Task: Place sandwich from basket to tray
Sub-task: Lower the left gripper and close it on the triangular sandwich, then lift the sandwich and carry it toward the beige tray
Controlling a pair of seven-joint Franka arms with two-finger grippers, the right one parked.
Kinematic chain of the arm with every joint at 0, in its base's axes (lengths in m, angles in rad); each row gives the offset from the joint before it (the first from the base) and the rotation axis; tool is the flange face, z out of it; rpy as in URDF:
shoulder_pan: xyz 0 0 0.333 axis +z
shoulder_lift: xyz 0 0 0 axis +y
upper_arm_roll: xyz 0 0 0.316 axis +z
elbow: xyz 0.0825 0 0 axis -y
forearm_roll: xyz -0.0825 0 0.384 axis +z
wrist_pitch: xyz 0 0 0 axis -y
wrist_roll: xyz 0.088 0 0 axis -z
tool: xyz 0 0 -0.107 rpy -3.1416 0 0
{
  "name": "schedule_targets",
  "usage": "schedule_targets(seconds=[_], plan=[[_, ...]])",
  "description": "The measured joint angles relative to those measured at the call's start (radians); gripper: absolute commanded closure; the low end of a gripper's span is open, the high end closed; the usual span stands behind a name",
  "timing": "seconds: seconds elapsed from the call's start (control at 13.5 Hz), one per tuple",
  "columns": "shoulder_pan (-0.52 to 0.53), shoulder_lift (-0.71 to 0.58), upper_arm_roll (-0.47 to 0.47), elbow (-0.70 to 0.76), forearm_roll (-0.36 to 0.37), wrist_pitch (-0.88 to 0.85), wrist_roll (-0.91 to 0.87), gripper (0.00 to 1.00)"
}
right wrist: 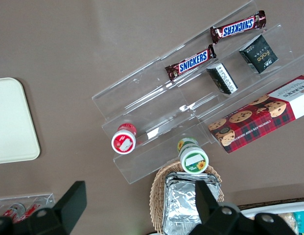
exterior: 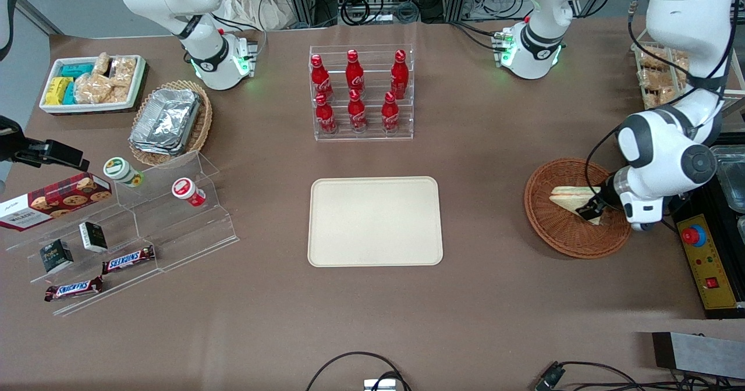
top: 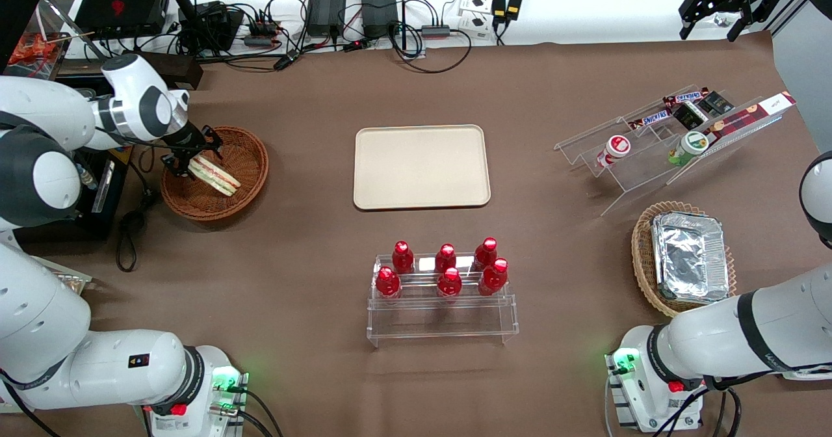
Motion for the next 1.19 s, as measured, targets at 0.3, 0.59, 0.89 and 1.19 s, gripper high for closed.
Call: schedule_targets(seconds=[0.3,0.59,0.89,1.19], plan=[[-0.021,0.008,-0.001,0.027,0.000,-0.002,-0.052,1.00],[-0.021,0.008,-0.009,0.182,0.001,-0.210,-0.052,1.00],[-0.031,0.005,-0.074,0.422,0.097,-0.492,0.002,1.00],[-0.042,0.022,-0.226,0.662,0.118,-0.658,0.071,1.00]])
